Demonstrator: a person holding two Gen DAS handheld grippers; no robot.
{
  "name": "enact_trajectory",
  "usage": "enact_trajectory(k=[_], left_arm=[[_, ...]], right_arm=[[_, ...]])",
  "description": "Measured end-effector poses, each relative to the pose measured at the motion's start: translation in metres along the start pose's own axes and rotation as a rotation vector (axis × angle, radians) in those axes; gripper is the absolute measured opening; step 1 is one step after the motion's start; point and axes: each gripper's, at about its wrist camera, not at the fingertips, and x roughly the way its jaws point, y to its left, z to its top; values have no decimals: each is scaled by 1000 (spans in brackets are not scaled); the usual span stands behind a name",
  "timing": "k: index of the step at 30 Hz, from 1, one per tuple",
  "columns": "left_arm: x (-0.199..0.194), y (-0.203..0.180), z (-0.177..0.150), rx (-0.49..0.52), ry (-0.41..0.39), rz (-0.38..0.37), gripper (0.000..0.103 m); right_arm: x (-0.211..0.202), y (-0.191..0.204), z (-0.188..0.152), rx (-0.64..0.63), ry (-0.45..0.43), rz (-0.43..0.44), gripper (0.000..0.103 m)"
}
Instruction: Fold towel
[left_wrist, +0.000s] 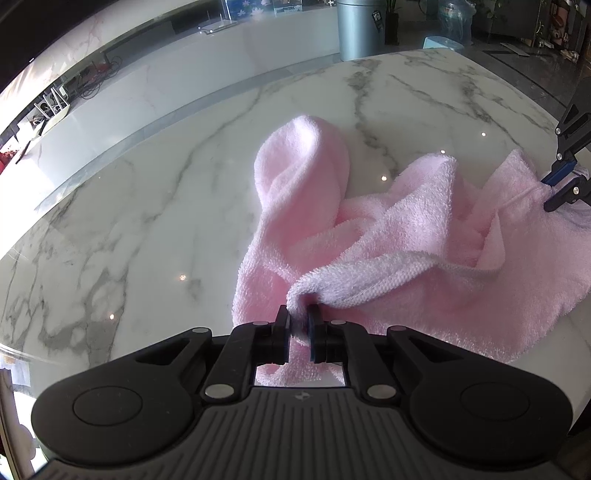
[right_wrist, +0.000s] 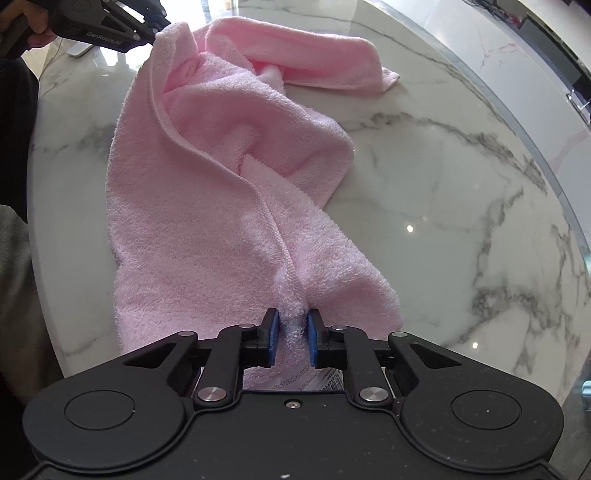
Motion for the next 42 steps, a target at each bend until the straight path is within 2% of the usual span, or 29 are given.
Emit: enact_trajectory(k=[7, 13, 28, 42], left_arm=[[-5, 0, -1, 11, 5, 4, 8], [-26, -2, -3, 16, -22, 33, 8], [-100, -9, -11, 27, -135, 109, 8], [-184, -15, 23, 102, -297, 211, 8]], right_arm=[[-18, 1, -3, 8, -22, -27, 10], [-50, 14, -7, 11, -62, -67, 10], [-143, 57, -28, 76, -176, -294, 6], [-243, 77, -25, 154, -319, -514, 6]])
